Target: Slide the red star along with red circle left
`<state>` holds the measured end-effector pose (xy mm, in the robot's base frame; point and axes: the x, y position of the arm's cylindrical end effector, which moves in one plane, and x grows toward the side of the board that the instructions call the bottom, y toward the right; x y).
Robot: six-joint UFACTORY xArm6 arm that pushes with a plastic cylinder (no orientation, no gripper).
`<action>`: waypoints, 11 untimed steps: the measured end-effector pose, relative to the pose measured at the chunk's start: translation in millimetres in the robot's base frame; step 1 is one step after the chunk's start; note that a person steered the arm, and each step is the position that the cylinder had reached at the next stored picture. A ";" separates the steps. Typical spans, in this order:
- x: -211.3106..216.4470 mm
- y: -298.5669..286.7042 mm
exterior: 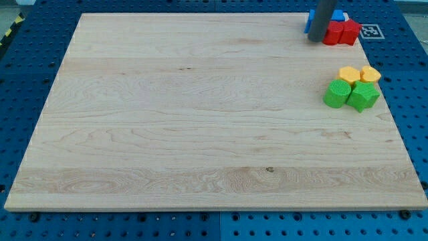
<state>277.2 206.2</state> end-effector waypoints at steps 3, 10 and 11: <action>0.5 0.0; 21.7 138.4; -6.5 133.3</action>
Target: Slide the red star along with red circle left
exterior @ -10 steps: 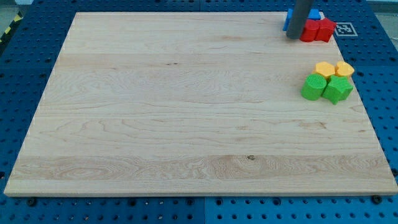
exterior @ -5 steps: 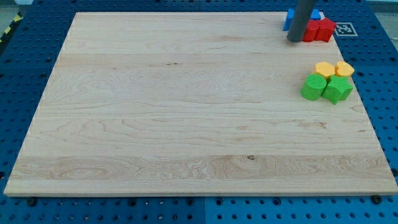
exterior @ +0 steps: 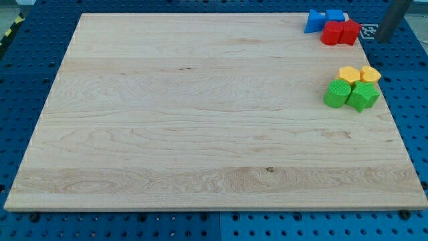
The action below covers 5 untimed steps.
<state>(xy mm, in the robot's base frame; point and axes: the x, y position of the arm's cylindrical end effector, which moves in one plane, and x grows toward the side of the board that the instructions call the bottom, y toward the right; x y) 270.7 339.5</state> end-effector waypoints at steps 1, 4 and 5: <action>-2.0 -36.0; 22.8 -192.6; 27.1 -198.8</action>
